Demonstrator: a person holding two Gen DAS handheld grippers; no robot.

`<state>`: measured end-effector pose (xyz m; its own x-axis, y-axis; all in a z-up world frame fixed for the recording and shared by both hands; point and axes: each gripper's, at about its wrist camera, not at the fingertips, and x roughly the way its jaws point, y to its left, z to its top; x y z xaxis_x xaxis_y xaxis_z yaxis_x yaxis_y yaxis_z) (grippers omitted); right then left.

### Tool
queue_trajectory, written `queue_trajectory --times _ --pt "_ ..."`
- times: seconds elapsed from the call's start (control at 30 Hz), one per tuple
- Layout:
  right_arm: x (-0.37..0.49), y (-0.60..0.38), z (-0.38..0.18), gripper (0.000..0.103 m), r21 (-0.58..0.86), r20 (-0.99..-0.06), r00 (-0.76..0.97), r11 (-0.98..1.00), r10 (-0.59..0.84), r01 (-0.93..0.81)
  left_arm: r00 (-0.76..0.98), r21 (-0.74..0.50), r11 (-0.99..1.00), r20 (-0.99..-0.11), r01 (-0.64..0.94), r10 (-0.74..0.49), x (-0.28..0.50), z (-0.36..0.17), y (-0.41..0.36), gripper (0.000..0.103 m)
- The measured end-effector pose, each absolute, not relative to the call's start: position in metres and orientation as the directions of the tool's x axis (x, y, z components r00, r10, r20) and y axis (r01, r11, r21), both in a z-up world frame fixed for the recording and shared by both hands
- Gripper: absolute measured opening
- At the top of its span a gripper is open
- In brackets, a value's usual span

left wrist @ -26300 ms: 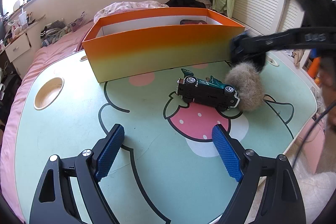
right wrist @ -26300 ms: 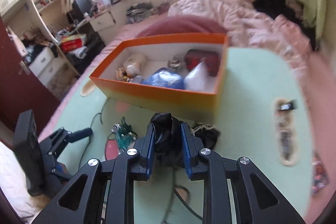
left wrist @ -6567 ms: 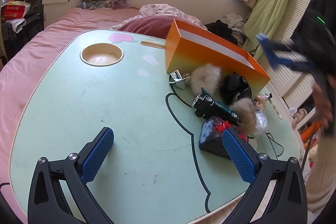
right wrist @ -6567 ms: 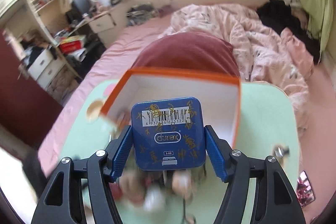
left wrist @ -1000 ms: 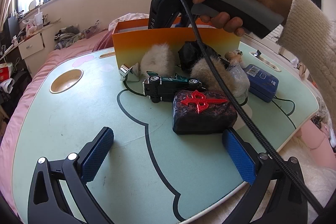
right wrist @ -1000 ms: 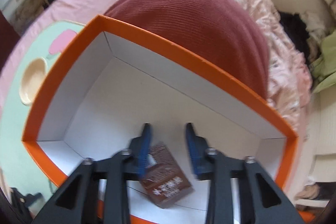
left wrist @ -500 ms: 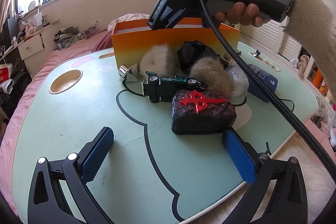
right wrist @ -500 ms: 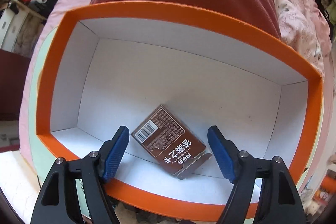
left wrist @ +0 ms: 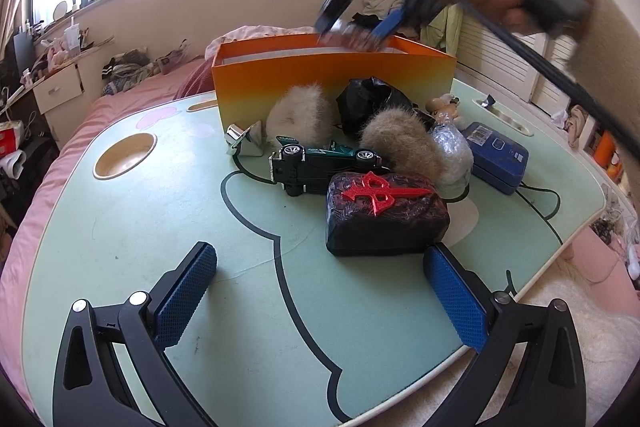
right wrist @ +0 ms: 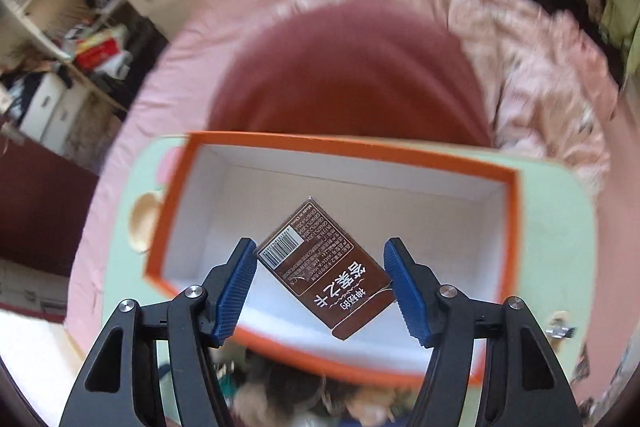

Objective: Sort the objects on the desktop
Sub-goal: 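Lift brown carton out with right tool, set it on table, then move left tool to dark red case on table and grasp it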

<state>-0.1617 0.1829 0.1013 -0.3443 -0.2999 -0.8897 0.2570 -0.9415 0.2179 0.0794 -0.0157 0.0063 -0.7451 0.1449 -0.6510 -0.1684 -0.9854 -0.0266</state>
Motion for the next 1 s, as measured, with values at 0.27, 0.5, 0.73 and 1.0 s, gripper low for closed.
queue_trajectory --times 0.27,0.5,0.73,1.0 --pt "-0.018 0.217 0.095 0.066 0.207 -0.748 -0.522 -0.891 -0.410 0.405 -0.743 -0.029 -0.986 -0.654 -0.166 0.144 0.079 0.005 -0.014 0.103" --pt "0.033 0.206 0.031 0.067 0.113 -0.781 -0.502 -0.875 -0.371 0.471 -0.740 -0.027 -0.987 -0.659 -0.156 0.135 0.079 0.004 -0.011 0.103" --pt "0.027 0.186 0.018 0.071 -0.017 -0.723 -0.619 -0.887 -0.308 0.461 -0.739 -0.031 -0.987 -0.659 -0.158 0.139 0.079 0.003 -0.010 0.103" --pt "0.069 0.224 0.028 0.101 -0.012 -0.490 -0.797 -0.912 -0.352 0.410 -0.738 -0.033 -0.987 -0.660 -0.157 0.140 0.079 0.004 -0.011 0.103"
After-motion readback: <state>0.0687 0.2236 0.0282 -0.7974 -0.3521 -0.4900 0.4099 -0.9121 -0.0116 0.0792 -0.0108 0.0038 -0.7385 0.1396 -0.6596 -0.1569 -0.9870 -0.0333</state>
